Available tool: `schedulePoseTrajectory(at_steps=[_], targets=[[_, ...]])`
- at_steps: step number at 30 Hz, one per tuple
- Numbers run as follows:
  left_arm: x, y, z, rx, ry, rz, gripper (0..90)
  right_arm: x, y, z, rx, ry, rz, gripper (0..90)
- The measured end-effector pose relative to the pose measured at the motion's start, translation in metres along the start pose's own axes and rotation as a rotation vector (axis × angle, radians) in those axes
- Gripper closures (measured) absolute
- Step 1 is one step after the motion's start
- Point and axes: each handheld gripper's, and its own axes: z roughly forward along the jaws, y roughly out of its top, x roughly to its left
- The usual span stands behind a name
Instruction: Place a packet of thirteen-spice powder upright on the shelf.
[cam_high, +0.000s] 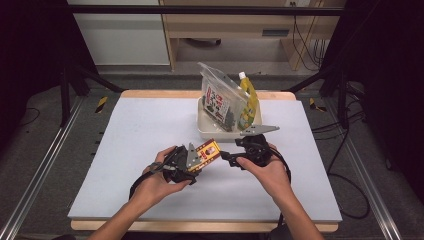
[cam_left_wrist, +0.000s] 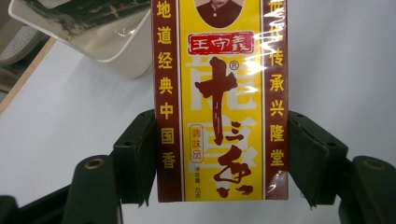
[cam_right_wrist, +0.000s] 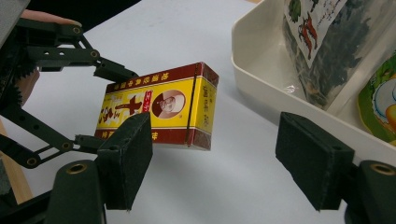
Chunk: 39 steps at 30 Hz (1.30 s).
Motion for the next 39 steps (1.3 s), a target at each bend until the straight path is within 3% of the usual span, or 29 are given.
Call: schedulePoseTrajectory(at_steps=[13,29,33,36,39], targets=[[-0.005,0.004,-0.002,-0.041,0.004,0.0,32.3,0.0,0.004,0.01,0.014,0.058,0.034,27.3],[-0.01,0.009,-0.01,-0.109,0.018,-0.001,32.3,-0.006,0.005,0.034,0.057,0.175,0.119,29.9],[-0.009,0.009,-0.01,-0.118,0.007,-0.011,32.2,-0.006,0.006,0.036,0.057,0.226,0.133,41.4],[-0.009,0.008,-0.008,-0.108,0.008,-0.013,32.1,-0.003,0.007,0.033,0.055,0.223,0.135,46.7],[-0.008,0.006,-0.004,-0.112,0.003,-0.028,32.0,-0.004,0.01,0.028,0.04,0.248,0.176,59.1]])
